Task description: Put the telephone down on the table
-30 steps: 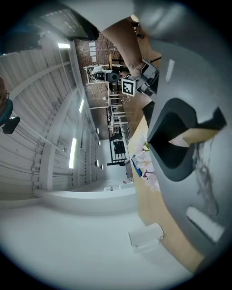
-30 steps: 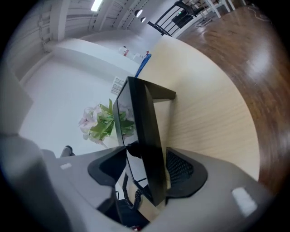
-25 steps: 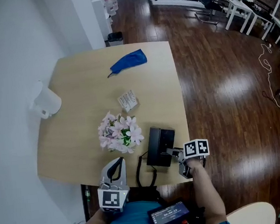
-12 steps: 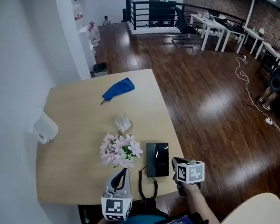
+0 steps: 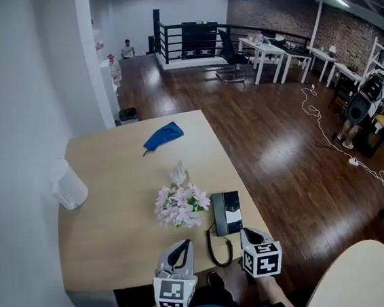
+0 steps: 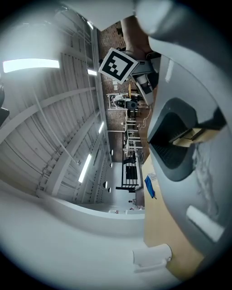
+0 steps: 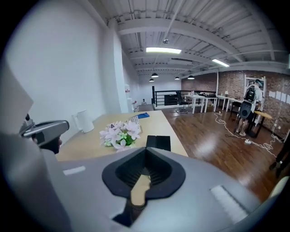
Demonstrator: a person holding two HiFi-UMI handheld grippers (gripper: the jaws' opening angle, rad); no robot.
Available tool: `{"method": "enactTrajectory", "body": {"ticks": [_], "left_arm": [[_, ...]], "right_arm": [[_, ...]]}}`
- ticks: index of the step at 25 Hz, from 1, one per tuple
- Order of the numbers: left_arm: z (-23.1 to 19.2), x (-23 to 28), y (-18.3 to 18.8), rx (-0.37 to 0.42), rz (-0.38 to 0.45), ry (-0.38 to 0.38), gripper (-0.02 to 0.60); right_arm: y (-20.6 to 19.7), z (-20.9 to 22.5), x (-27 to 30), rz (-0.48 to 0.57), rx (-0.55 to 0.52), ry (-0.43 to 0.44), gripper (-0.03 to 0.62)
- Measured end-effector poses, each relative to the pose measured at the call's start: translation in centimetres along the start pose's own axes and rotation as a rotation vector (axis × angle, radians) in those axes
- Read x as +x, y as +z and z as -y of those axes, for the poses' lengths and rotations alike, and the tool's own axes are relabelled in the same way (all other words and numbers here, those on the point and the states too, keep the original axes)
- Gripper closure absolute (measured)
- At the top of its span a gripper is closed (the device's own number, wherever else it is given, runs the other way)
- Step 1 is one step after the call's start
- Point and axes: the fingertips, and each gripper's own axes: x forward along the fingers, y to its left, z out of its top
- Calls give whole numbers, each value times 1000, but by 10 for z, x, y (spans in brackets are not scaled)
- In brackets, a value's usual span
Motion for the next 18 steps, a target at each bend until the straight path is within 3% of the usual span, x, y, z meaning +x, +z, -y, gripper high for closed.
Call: {"method": "enactTrajectory", "body": {"ticks": [9,18], "left_arm": [[12,-59,-7,-11,15,-102,571],[46,-77,6,-10,49,-145,571]], "right_arm": [[-31,-55,-71,55,49,-79,600],[-33,-53,-126,133,38,-127,600]]}}
